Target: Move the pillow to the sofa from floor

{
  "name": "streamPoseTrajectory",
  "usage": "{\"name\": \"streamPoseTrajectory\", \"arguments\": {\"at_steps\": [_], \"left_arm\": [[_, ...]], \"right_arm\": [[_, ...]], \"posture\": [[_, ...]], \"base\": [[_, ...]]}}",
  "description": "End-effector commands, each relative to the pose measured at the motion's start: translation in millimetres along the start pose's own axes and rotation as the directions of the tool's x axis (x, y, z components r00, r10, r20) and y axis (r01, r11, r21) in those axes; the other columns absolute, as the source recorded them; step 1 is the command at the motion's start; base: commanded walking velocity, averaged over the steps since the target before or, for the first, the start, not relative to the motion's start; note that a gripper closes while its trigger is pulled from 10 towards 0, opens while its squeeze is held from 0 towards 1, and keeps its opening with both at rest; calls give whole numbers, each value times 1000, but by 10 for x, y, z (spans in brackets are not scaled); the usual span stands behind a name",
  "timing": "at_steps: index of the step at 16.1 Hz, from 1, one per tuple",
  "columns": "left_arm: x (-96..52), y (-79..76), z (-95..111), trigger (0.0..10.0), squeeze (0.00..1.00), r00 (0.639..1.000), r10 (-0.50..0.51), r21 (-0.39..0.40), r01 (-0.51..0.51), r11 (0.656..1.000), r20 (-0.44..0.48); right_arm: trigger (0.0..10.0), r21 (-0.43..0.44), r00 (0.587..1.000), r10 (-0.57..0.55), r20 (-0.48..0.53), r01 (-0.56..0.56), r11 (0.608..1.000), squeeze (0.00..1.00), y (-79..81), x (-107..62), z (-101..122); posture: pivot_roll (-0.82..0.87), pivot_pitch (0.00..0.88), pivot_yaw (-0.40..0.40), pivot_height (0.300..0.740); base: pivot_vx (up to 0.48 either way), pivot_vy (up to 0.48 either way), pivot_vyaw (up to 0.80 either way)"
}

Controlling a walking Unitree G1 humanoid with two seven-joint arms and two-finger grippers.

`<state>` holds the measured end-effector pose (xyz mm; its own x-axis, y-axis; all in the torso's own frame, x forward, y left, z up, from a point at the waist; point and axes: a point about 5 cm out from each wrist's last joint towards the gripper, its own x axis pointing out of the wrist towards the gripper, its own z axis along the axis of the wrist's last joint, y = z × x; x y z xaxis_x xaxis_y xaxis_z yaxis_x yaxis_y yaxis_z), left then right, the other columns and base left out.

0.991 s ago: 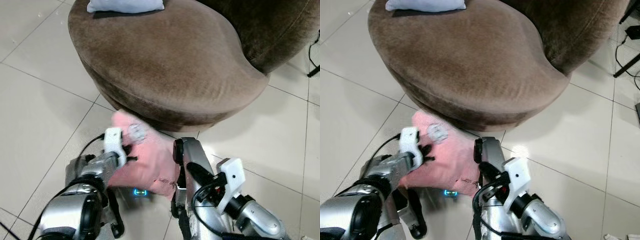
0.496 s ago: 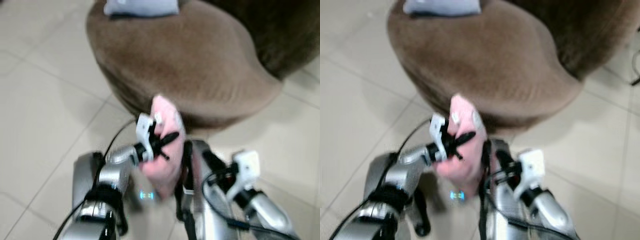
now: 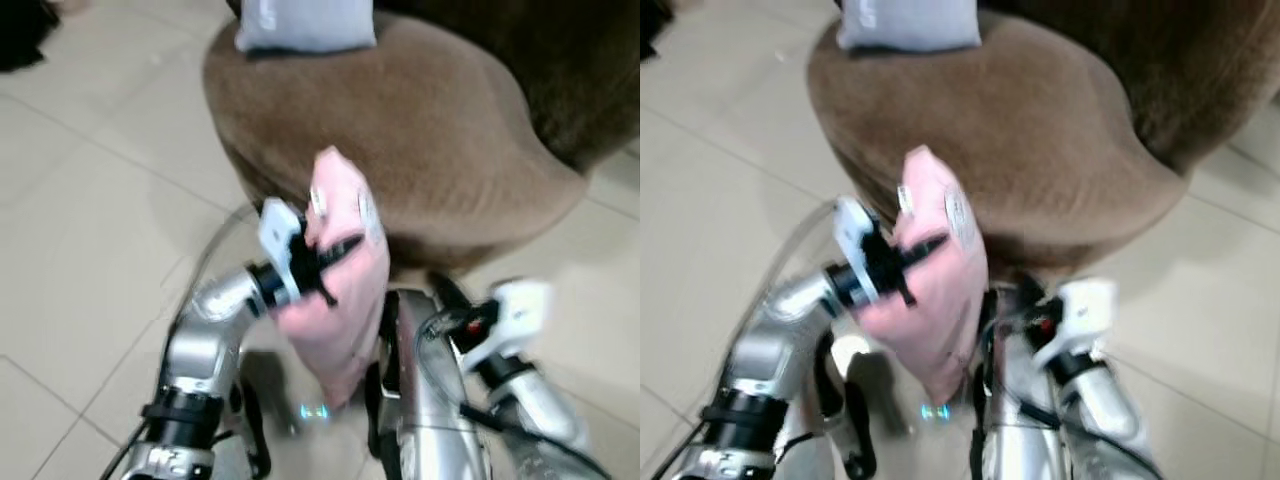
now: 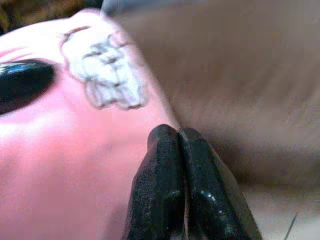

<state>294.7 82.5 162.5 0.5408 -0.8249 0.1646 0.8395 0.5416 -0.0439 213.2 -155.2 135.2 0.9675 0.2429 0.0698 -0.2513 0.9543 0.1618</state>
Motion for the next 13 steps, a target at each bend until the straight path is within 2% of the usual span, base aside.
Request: {"name": "streamPoseTrajectory", "arguments": {"at_steps": [1,2,3,5,6,7,10,13], "left_arm": [[81,-69,444,0,0,988,-29,96,14,995,153],[86,-62,527,0,0,985,-5,114,-14,993,171],[86,-62,527,0,0,985,-5,114,-14,993,171],[203,-67,931,0,0,973,43,211,-91,973,225],[259,-36,1027,7020,0,971,68,253,-126,959,228],[277,-19,1041,10000,0,973,81,275,-140,951,216],[300,157,944,10000,0,963,227,318,-263,911,146],[243,252,775,10000,0,940,318,276,-341,899,126]], "right_arm": [[10000,-6,994,-59,97,60,998,0,-34,-7,234],[10000,-10,989,-76,128,78,997,0,-40,4,312],[10000,-10,989,-76,128,78,997,0,-40,4,312],[10000,-35,956,-155,250,169,985,0,-89,84,606],[10000,-33,945,-179,273,196,980,0,-103,121,668],[10000,-31,941,-194,279,211,977,0,-110,137,688],[10000,-18,913,-310,265,326,945,0,-217,203,673],[10000,-21,899,-377,224,391,920,0,-302,201,584]], "posture": [[-84,98,-3,540],[-81,86,-2,545],[-81,86,-2,545],[-62,25,10,565],[-59,12,10,575],[-58,7,11,580],[-53,0,8,610],[-52,4,8,630]], "base": [[0,0,0],[0,0,0],[0,0,0],[0,0,0],[0,0,0],[0,0,0],[0,0,0],[0,0,0]]}}
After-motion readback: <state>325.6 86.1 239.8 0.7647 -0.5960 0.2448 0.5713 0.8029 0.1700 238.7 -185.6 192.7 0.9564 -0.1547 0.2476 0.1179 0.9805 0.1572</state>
